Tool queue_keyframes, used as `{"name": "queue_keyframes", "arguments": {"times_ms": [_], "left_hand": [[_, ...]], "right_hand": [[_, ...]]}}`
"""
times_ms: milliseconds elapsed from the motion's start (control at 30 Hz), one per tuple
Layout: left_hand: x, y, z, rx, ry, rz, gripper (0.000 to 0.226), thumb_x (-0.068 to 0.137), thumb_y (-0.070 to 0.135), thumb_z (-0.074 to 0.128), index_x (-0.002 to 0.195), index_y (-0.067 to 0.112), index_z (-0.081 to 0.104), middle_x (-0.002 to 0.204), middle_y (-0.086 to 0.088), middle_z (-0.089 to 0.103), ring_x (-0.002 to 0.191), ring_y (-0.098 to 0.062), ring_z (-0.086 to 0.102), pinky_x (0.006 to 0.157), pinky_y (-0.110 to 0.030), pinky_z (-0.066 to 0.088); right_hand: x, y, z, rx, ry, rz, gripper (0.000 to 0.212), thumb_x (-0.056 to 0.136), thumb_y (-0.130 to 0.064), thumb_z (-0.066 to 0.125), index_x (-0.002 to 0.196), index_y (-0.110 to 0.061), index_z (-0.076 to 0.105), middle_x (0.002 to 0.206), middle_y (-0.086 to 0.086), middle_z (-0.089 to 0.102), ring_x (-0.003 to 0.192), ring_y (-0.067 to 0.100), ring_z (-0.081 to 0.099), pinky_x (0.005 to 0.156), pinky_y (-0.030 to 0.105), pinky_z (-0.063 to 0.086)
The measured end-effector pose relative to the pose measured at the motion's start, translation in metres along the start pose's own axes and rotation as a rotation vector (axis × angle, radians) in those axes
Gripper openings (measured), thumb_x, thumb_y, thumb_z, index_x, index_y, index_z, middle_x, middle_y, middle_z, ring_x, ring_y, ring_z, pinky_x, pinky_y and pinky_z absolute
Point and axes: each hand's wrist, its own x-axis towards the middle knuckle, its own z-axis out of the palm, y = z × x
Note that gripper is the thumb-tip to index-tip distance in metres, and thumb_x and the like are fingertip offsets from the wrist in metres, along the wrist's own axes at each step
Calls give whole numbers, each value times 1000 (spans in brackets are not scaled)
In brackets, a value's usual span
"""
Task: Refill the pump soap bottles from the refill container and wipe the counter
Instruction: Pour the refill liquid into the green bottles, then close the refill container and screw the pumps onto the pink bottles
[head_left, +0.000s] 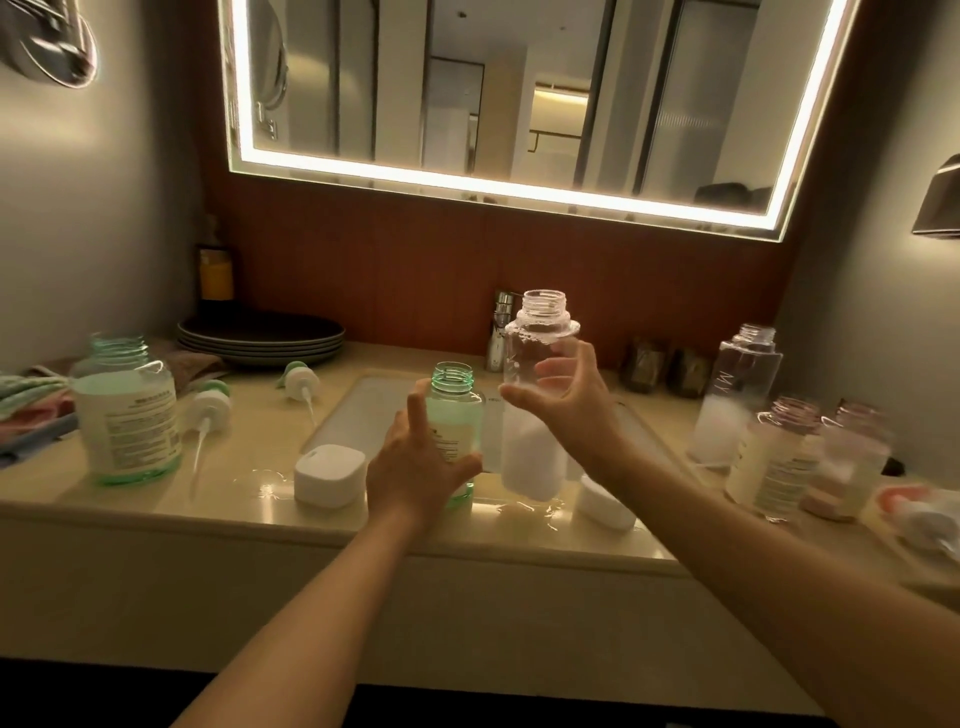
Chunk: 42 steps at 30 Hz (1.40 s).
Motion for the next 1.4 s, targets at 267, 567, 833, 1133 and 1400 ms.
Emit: {"name": "queue_keyframes", "arguments": {"times_ms": [267,567,833,1133,1400], "left_hand": [[-3,-3,-10,31,-10,97,114,62,54,75,146,22,5,144,-11,34,126,-29,38,91,-44,44],[-18,4,-19,106,337,572,70,79,57,51,132,15,32,135,-13,33,120,-29,39,94,-37,42],[-35,50,13,-250,84,412,75,77,48,62,136,24,22,139,-9,37,122,-25,46,95,-43,48],[-17,80,28,-182,52,189,97,69,35,78,143,10,21,137,-16,43,118,-32,44,92,-39,40],[-16,93,40,-243,57,107,95,68,33,79,140,12,21,124,-14,48,102,-28,54,74,-34,48]], "right_hand": [[-15,13,7,108,-28,111,80,70,-33,78,133,-15,30,111,1,50,102,19,54,78,26,44],[-16,18,-6,138,-160,159,96,75,-39,71,145,-26,6,138,8,38,110,18,45,85,28,41],[-18,56,-40,-178,172,116,59,87,-45,54,135,-16,36,123,10,52,99,18,53,75,24,46],[-38,88,-63,-551,-285,234,71,77,-42,70,136,-23,36,139,5,44,122,22,45,98,34,42],[-17,73,-75,-320,-52,208,61,78,-36,70,128,-12,46,127,12,53,109,27,52,89,39,49]]}}
